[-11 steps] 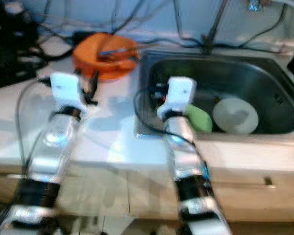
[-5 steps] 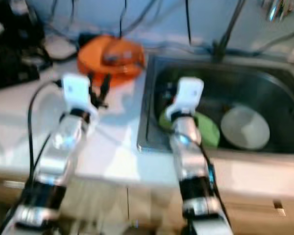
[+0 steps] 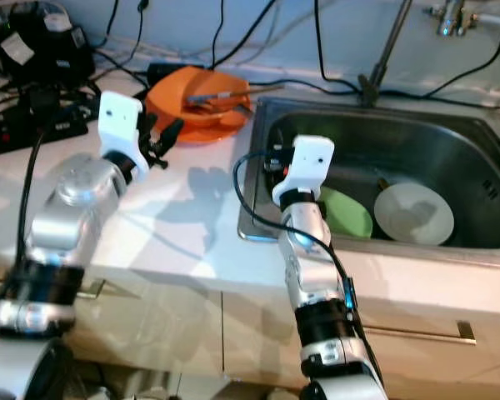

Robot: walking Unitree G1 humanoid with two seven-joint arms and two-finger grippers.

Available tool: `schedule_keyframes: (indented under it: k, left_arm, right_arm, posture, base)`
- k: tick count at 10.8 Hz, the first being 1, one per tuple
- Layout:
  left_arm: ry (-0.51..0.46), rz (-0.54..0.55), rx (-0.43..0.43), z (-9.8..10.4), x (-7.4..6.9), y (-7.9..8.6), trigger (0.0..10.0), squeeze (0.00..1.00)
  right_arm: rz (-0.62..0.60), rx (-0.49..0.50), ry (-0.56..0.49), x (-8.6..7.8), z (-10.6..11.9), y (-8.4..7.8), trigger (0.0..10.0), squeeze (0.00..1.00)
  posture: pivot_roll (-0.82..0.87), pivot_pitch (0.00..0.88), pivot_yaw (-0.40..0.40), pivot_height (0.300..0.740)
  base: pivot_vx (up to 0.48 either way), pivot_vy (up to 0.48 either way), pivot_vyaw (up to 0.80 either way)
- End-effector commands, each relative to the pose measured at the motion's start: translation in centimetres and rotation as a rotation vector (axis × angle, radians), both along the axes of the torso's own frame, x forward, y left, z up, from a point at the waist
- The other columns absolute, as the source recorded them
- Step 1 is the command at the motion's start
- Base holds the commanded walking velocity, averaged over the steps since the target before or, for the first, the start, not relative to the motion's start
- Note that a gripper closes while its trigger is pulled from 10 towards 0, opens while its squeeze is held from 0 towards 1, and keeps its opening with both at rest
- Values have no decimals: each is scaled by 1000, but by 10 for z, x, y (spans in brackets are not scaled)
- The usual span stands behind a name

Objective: Kitchen organization

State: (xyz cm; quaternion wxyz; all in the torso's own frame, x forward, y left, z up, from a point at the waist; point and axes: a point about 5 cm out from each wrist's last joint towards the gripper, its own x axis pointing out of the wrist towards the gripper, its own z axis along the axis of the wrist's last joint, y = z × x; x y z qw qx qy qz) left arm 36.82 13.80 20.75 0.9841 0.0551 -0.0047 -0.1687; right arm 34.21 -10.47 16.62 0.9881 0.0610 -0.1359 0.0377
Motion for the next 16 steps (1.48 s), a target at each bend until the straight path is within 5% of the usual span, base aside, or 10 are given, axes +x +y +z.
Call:
schedule_keyframes:
  k: [1,4,5,10,16]
  left_arm:
    - [63,-21,-3,0,6,0,10000,1000]
    - [158,-38,83,-2,24,-4,10000,937]
    - [156,-40,97,-1,29,-6,10000,0]
    - [149,-41,111,7,47,-29,10000,0]
    - [125,-7,105,9,51,-29,10000,0]
  right_arm:
    - [-5,5,-16,2,4,1,10000,0]
    - [-12,11,-8,2,2,2,10000,0]
    - [-12,13,-7,1,2,3,10000,0]
    - [-28,12,-12,-5,1,1,10000,0]
    - [-11,16,-94,-30,24,-4,10000,0]
  posture:
    - [83,48,14,740]
    - [81,45,34,740]
    - [75,49,39,740]
    - [28,73,62,740]
    - [-22,165,42,740]
  base:
    - [0,0,0]
    - [0,0,0]
    - [0,0,0]
    - [0,0,0]
    - [0,0,0]
